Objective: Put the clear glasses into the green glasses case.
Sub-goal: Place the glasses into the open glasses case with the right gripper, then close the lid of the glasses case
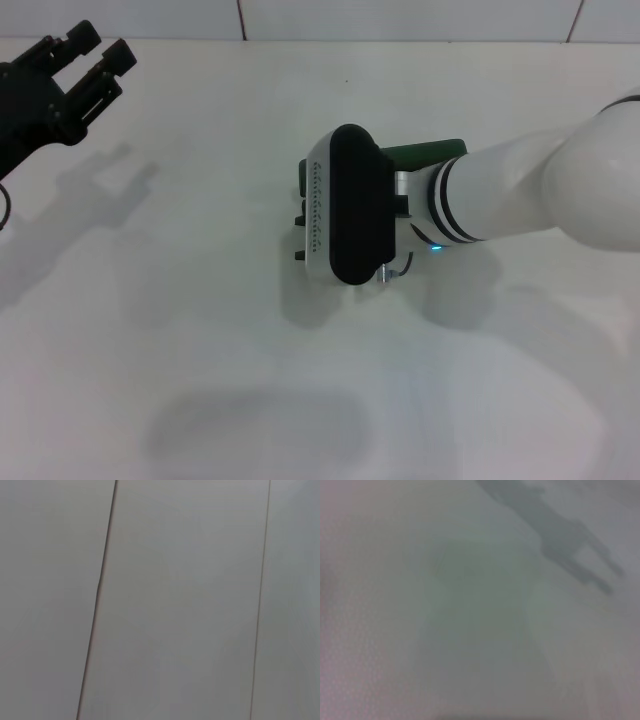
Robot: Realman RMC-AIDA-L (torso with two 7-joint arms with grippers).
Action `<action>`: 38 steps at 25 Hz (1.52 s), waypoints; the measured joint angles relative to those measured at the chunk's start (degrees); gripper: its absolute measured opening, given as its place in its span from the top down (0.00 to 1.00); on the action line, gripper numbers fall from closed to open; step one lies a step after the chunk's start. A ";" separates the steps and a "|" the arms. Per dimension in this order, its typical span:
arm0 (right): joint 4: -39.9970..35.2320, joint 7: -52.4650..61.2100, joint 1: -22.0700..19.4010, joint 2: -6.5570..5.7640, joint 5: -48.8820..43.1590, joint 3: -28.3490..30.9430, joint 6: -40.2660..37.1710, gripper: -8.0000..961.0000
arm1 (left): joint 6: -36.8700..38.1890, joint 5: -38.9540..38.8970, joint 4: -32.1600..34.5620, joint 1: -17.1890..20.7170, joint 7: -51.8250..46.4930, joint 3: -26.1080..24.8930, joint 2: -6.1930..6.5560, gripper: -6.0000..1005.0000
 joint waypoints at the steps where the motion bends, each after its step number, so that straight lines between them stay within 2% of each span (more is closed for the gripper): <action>1: -0.10 0.00 -0.14 0.00 -0.12 0.32 -0.29 0.64 | 0.00 0.00 0.00 0.00 -0.02 0.00 0.00 0.49; 8: -1.86 -0.03 -1.92 -0.01 -1.51 1.78 -1.33 0.64 | -0.05 0.00 0.01 0.01 -0.01 0.00 0.00 0.49; 14: -8.62 -0.73 -7.17 -0.20 -3.91 2.48 -1.28 0.64 | -0.08 0.01 -0.04 0.09 0.14 0.00 -0.02 0.49; 18: -15.26 -2.41 -12.46 -0.47 -4.38 3.25 -1.31 0.64 | -0.09 0.01 -0.12 0.24 0.26 0.00 -0.10 0.49; 25: -24.72 -6.93 -24.31 -0.58 -2.19 8.52 -0.96 0.64 | -1.59 0.01 -0.26 0.40 0.29 -0.04 -0.10 0.49; 28: -25.53 -9.94 -27.37 -0.75 3.97 11.87 -1.04 0.64 | -2.67 0.01 -0.43 0.16 0.30 -0.06 -0.09 0.49; 31: -23.99 -18.36 -29.84 -0.85 15.95 17.07 -3.56 0.64 | -4.04 0.01 -0.56 -0.39 0.36 0.04 -0.09 0.49; 35: -18.84 -31.26 -30.22 -0.82 32.88 25.11 -12.50 0.64 | -4.57 0.16 -0.61 -1.08 0.45 0.10 -0.09 0.49; 38: -12.36 -40.86 -30.25 -0.82 43.97 33.35 -22.69 0.64 | -4.92 1.30 -0.73 -2.33 0.49 0.12 -0.14 0.49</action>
